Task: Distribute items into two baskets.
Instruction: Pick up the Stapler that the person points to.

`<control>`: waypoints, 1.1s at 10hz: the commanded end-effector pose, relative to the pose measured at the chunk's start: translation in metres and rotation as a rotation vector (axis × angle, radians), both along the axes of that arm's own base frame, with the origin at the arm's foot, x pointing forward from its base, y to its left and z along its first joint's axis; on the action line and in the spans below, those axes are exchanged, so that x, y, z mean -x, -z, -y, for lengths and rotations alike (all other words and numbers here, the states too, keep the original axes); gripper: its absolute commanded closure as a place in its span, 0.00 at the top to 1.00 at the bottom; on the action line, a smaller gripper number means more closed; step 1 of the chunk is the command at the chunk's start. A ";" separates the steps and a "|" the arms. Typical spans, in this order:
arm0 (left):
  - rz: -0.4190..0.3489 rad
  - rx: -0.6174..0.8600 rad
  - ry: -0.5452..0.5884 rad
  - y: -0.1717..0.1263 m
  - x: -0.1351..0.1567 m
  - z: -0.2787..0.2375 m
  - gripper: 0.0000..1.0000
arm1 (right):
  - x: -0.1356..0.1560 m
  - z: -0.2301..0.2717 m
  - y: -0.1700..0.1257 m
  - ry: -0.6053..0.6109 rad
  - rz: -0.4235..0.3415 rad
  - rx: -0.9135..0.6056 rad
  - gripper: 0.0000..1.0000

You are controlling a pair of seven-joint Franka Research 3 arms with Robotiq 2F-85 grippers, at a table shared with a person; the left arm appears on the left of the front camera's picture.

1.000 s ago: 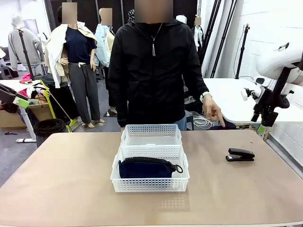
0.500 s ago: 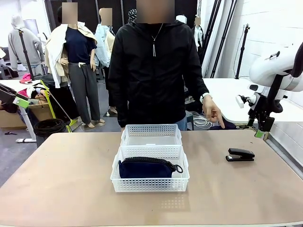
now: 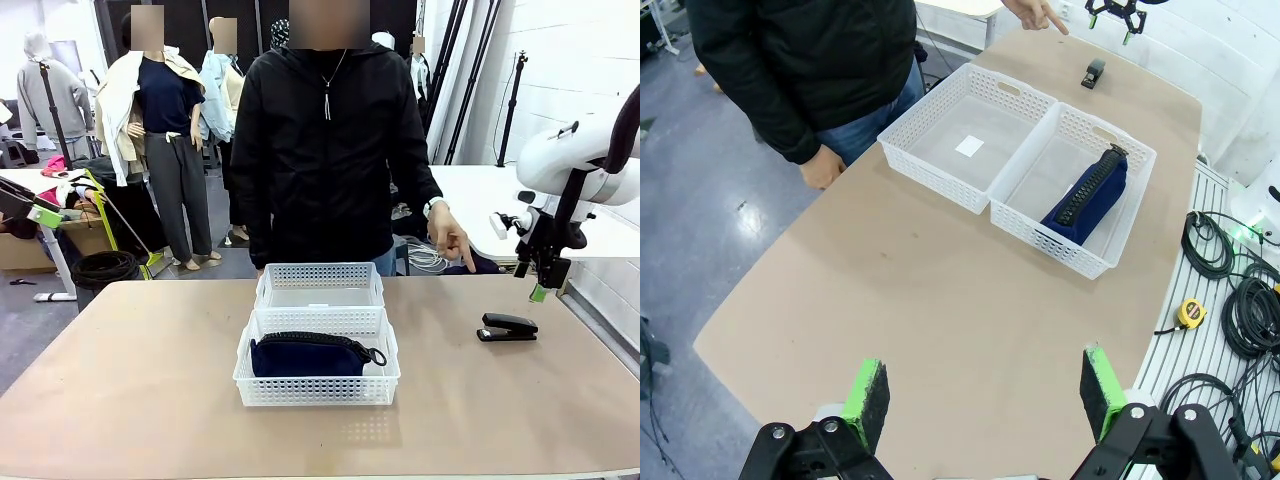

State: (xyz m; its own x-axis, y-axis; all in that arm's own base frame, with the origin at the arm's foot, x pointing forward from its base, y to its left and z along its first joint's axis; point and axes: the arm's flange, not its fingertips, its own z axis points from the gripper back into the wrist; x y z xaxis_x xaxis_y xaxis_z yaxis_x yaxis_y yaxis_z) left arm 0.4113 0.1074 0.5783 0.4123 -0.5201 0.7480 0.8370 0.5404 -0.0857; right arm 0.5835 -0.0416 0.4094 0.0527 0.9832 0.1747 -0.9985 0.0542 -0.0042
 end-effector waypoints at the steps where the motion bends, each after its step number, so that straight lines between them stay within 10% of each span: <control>1: 0.004 0.018 0.005 0.000 0.001 -0.001 1.00 | 0.004 -0.001 0.012 -0.030 -0.025 -0.017 1.00; 11: 0.004 0.018 0.005 0.000 0.001 -0.001 1.00 | 0.001 -0.020 0.075 -0.016 -0.063 -0.008 1.00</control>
State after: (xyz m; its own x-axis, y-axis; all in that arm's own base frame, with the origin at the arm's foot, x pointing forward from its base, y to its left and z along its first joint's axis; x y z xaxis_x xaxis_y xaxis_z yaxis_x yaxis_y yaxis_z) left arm 0.4113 0.1073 0.5784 0.4123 -0.5201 0.7480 0.8371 0.5403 -0.0857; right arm 0.5789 -0.0213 0.3382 0.0456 0.9822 0.1822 -0.9968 0.0328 0.0729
